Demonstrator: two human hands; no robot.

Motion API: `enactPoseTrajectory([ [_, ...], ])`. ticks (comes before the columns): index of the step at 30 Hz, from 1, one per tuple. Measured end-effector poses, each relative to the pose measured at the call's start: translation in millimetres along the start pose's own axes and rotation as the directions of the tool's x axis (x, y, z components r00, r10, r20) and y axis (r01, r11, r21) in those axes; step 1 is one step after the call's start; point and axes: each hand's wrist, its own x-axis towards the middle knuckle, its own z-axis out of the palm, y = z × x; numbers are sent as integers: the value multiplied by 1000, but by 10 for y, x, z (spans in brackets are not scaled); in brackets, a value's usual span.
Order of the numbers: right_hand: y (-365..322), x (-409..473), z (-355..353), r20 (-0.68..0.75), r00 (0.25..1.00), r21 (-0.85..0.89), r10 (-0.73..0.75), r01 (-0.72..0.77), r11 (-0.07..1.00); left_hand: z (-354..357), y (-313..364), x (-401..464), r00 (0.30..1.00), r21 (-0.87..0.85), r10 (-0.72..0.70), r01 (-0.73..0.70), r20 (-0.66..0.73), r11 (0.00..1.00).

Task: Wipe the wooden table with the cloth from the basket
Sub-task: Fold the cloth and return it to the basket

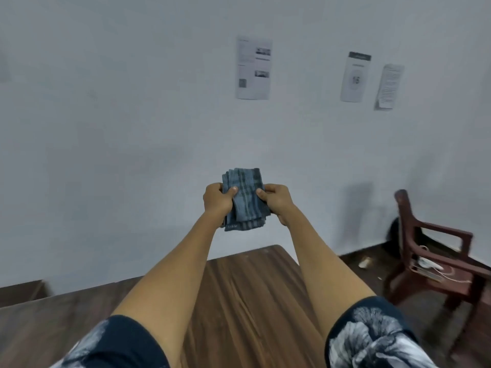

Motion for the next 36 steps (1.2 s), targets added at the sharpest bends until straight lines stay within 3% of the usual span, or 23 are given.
enactPoseTrajectory([
  [8, 934, -422, -878, -222, 957, -33, 184, -196, 980, 1049, -631, -482, 949, 9, -120, 123, 290, 992],
  [19, 1951, -1353, -2141, -442, 807, 45, 393, -417, 908, 2312, -1109, -1579, 801, 72, -236, 236, 551, 969],
  [26, 2387, -1737, -2999, -496, 741, 77, 452, -481, 874, 3162, -1252, -2215, 727, 124, -327, 319, 605, 940],
  [31, 2720, -1808, -3639, -491, 705, 81, 512, -548, 832, 3780, -1395, -2613, 638, 209, -484, 458, 599, 864],
  [36, 3115, -1709, -4149, -468, 676, 98, 570, -601, 793, 4326, -1466, -2826, 636, 267, -575, 519, 514, 812],
])
